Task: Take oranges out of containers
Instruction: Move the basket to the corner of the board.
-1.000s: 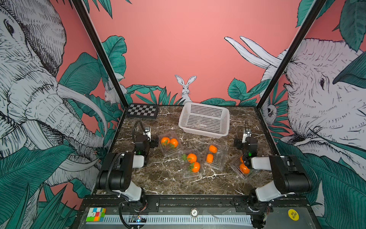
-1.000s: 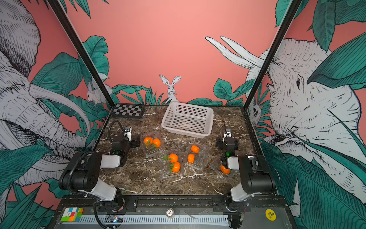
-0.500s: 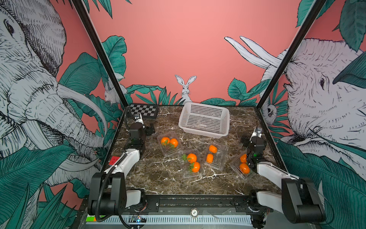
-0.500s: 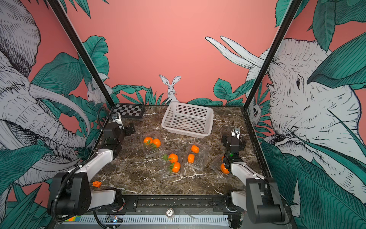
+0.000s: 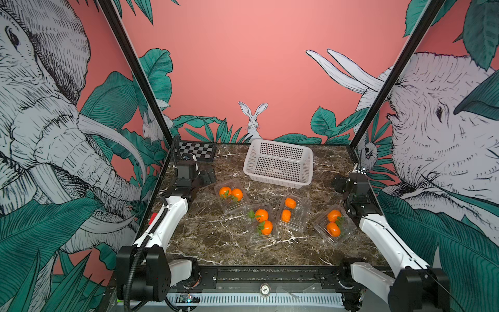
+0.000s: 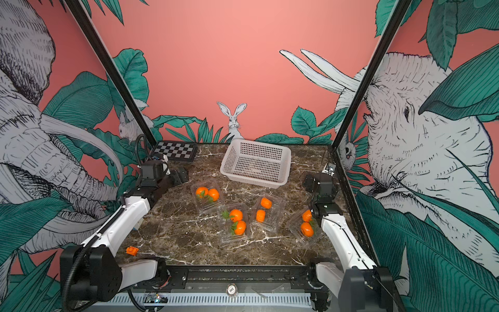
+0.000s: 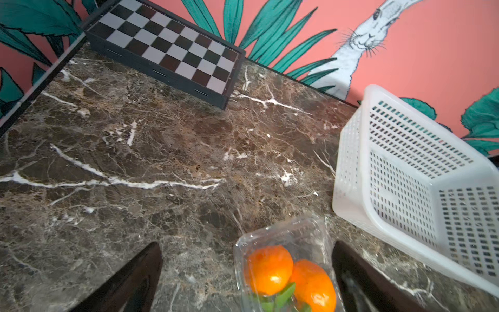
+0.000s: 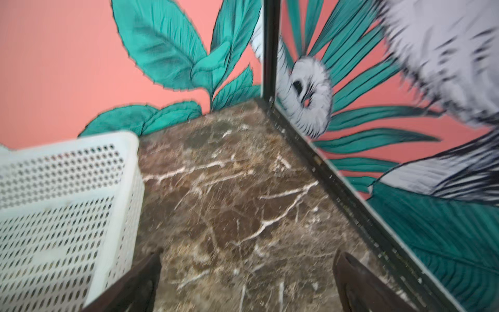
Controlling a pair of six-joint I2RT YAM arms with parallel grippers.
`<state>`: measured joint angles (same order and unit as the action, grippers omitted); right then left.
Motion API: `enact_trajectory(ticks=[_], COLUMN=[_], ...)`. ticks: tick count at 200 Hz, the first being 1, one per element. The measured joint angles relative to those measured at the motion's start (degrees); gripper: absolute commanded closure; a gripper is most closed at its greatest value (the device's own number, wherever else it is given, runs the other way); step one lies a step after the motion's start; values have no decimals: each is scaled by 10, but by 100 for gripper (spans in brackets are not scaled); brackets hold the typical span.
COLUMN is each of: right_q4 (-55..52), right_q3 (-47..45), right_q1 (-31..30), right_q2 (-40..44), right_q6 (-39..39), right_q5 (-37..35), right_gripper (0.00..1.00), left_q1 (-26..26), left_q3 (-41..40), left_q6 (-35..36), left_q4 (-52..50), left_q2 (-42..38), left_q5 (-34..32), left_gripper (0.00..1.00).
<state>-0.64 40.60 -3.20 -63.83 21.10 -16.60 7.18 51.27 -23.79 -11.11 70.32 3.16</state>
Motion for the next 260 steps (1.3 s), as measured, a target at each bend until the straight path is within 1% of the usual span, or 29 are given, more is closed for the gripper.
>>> enact_trajectory(ticks=[26,54,73,84,94,112,120,136,151,169,176,189,202,213,224,238,248,260], right_q4=[-70,-120,-151,-167,-180,-187,-189,-206,-220,-224,-227,-231,-234,-237,-238,-236,-236,-234], right_q3=[72,149,194,224,254,287,290,302,323,334,334,334,338,345,351,355,355,355], right_q1=[-8,-41,-63,-73,-78,-82,-82,-84,-86,-88,-88,-89,-89,-89,-89,-89,-89,-89], right_q2=[-85,-177,-219,-243,-269,-305,-314,-332,-354,-375,-379,-386,-391,-396,-398,-400,-400,-399], right_q6=[19,28,30,30,31,33,35,38,39,38,39,38,40,39,40,42,48,57], right_q5=[45,69,81,89,96,103,108,117,124,125,126,126,128,127,127,127,125,123], right_gripper=[2,2,2,6,6,16,19,29,34,46,48,57,60,70,72,83,85,91], left_q1=[47,89,106,112,114,114,114,114,114,114,114,114,114,114,114,114,114,114], left_q3=[35,62,76,79,80,87,96,109,118,124,125,128,133,137,140,144,145,148], left_q6=[-6,-14,-22,-30,-37,-50,-54,-62,-69,-78,-81,-83,-84,-84,-83,-82,-81,-81], left_q4=[-14,-14,-15,-10,-7,-5,-5,0,4,6,7,7,6,7,2,-4,-9,-15], left_q2=[14,45,69,80,89,109,121,140,154,167,171,178,187,193,198,202,203,203], left_q5=[9,16,22,30,37,51,58,71,81,90,95,99,103,106,109,110,111,112], left_gripper=[1,1,1,1,1,1,1,1,1,1,1,1,1,1,1,1,1,1])
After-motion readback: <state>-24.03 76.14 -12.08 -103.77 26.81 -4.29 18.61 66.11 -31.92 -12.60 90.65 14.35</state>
